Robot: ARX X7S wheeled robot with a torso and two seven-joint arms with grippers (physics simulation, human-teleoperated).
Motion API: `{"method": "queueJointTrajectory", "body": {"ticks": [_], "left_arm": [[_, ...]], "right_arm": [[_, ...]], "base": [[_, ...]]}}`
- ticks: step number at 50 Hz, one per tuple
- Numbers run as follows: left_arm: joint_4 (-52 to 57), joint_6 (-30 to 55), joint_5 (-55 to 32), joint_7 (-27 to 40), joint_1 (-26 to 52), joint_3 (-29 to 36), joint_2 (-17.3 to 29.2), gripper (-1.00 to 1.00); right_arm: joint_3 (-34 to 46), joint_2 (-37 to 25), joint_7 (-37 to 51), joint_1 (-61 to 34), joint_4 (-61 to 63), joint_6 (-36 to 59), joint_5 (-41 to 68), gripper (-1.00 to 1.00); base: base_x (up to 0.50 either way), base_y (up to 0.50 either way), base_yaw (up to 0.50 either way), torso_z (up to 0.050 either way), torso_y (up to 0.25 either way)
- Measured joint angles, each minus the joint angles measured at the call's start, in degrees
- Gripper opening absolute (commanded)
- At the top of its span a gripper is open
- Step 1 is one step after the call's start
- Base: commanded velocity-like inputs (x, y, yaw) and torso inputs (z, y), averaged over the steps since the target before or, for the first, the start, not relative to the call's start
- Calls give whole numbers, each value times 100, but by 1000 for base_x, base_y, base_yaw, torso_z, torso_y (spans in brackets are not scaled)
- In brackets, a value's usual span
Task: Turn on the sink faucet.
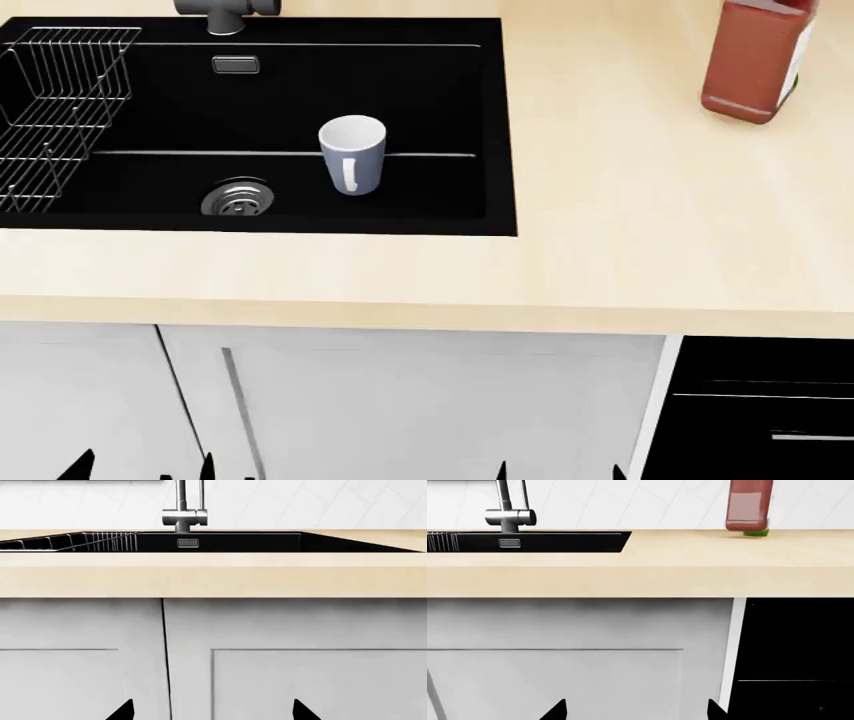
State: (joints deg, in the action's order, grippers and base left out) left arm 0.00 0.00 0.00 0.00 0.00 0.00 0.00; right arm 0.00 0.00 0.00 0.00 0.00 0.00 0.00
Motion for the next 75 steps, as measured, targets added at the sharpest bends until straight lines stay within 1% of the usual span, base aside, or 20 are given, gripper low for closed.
{"method": "queueJointTrajectory", "body": {"ticks": [18, 25, 30, 39, 51, 62, 75], "left_arm": [[-127, -23, 31, 318, 19, 319, 220, 100], [52, -178, -16, 369, -93, 433, 329, 100], [442, -12, -99, 367, -181, 481, 426, 100], [1643, 914, -342, 324, -129, 473, 656, 100], [3004, 2267, -657, 321, 299, 287, 989, 100], [3768, 3428, -987, 315, 1003, 33, 1244, 100], [4367, 4843, -1457, 278, 2004, -298, 1533, 100]], "right_arm": [[287, -236, 226, 112, 101, 42, 46, 100], [383, -337, 329, 174, 440, 281, 33, 100], [409, -419, 408, 202, 773, 483, 17, 100], [427, -618, 465, 163, 1674, 1219, -1, 100], [338, -964, 405, 94, 2970, 2356, 60, 100], [347, -1242, 297, -352, 3774, 3543, 81, 100], [180, -1579, 46, -1275, 4852, 5153, 201, 100]], "base": [[0, 0, 0, 0, 0], [0, 0, 0, 50, 0], [0, 0, 0, 50, 0], [0, 0, 0, 50, 0], [0, 0, 0, 50, 0], [0, 0, 0, 50, 0], [0, 0, 0, 50, 0]]}}
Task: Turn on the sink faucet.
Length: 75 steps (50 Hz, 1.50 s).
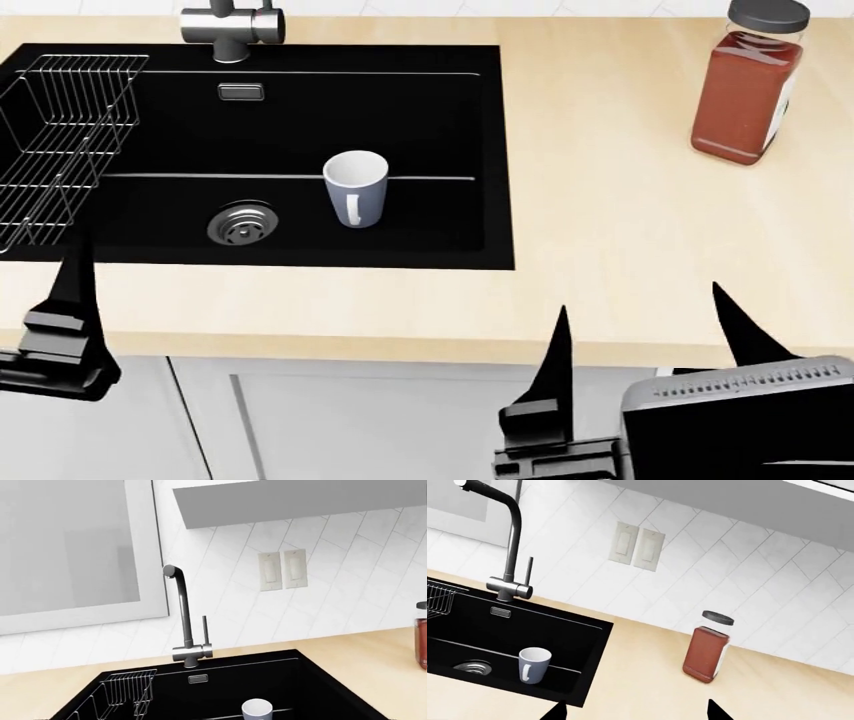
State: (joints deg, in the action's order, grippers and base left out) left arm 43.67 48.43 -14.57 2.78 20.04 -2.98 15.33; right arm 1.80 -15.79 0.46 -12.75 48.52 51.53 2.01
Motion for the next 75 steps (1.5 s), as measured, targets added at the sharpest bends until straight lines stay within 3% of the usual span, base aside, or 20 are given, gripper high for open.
{"method": "queueJointTrajectory", "body": {"ticks": [15, 25, 33, 47, 59, 75], "left_arm": [[556, 1473, -550, -29, 1173, -384, 228, 100], [719, 1985, -753, -43, 1572, -572, 325, 100], [748, 2164, -837, -41, 1728, -635, 374, 100], [663, 2369, -973, -81, 2039, -636, 446, 100], [473, 2619, -1117, -133, 2440, -713, 522, 100], [333, 2707, -1212, -153, 2599, -839, 584, 100]], "right_arm": [[-338, -212, -249, -1067, 787, 1261, 544, 100], [-858, -1172, 1155, -1457, 1001, 1445, 2991, 100], [-886, -1613, 1875, -1687, 1012, 1429, 4041, 100], [-611, -1801, 2369, -2269, 798, 1399, 4737, 100], [-370, -1812, 2718, -3073, 715, 1852, 5268, 100], [-229, -1886, 2927, -3465, 681, 2058, 5626, 100]], "base": [[0, 140, 0, 50, 0], [0, 500, 0, 50, 0], [0, 500, 0, 50, 0], [7, 103, 0, 50, 0], [500, 0, 0, 50, 0], [500, 31, 0, 50, 0]]}}
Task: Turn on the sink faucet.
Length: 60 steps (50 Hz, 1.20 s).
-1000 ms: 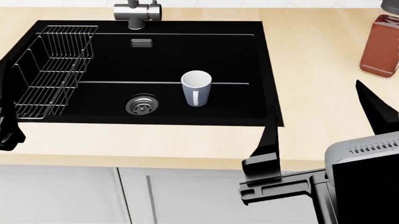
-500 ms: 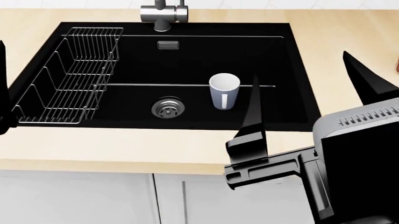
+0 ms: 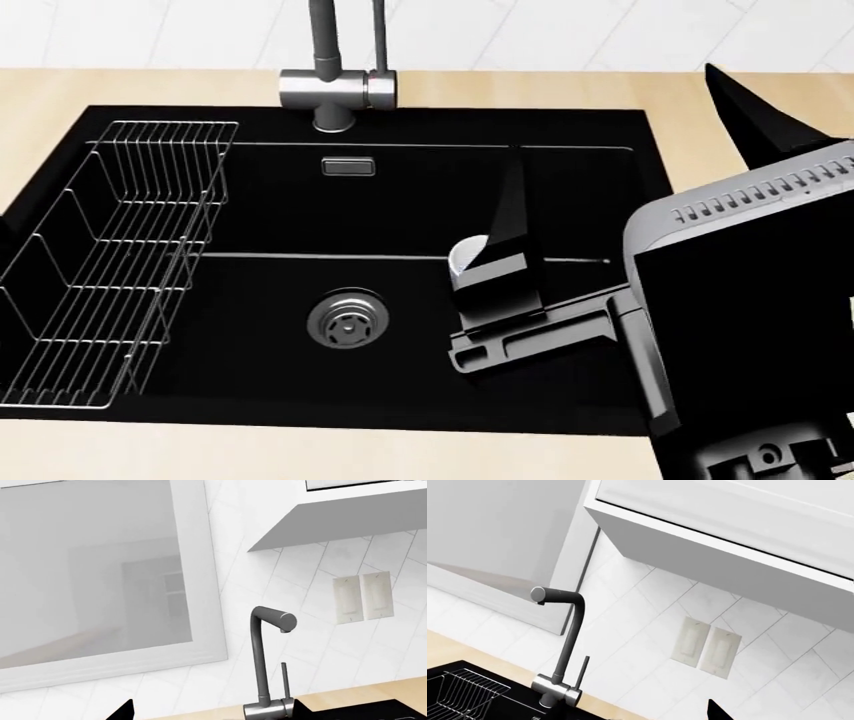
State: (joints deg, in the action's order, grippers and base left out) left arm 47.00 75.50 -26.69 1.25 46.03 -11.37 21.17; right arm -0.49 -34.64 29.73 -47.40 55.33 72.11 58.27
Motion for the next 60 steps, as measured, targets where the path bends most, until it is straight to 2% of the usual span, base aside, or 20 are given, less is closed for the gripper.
{"method": "queueJointTrajectory", "body": {"ticks": [10, 38, 46, 60], "left_arm": [[-26, 53, -43, 24, 82, 17, 19, 100], [-2, 32, -130, 94, 36, 64, 48, 100], [-103, -37, -103, 132, -31, 103, 48, 100], [-214, -172, -95, 130, -292, 134, 80, 100]], "right_arm": [[324, -5, -72, -79, -171, -197, -253, 100], [173, -175, 65, 41, -93, -343, 20, 100], [388, -102, -61, 10, -407, -503, -173, 100], [1061, 417, -913, -768, -1941, -1032, -620, 100]], "base": [[500, 81, 0, 50, 0], [499, 65, 0, 50, 0], [21, 4, 0, 2, 0], [0, 0, 0, 0, 0]]}}
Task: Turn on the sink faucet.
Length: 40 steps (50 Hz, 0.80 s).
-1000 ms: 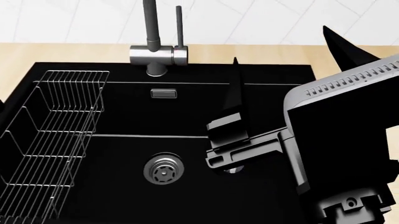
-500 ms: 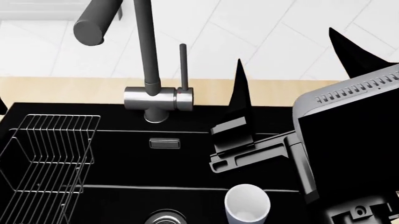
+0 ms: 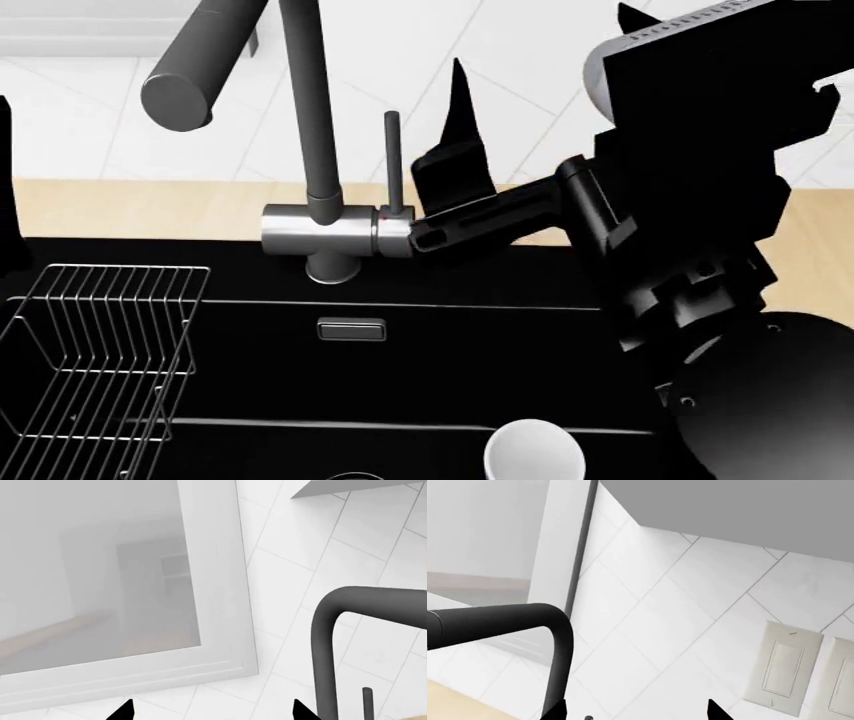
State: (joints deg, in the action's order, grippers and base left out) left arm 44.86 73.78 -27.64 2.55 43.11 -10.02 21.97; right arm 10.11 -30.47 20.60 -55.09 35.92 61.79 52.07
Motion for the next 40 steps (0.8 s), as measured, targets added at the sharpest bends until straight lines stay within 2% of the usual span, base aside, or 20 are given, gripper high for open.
{"method": "queueJointTrajectory", "body": {"ticks": [35, 40], "left_arm": [[90, 151, -116, 140, -162, 4, 36, 100], [96, 110, -91, 163, -171, 62, 86, 100]], "right_arm": [[1236, 1250, -1797, -1287, -3887, -1602, -1208, 100], [1375, 1372, -1958, -1544, -4360, -1723, -1364, 100]], "base": [[0, 0, 0, 0, 0], [0, 0, 0, 20, -237]]}}
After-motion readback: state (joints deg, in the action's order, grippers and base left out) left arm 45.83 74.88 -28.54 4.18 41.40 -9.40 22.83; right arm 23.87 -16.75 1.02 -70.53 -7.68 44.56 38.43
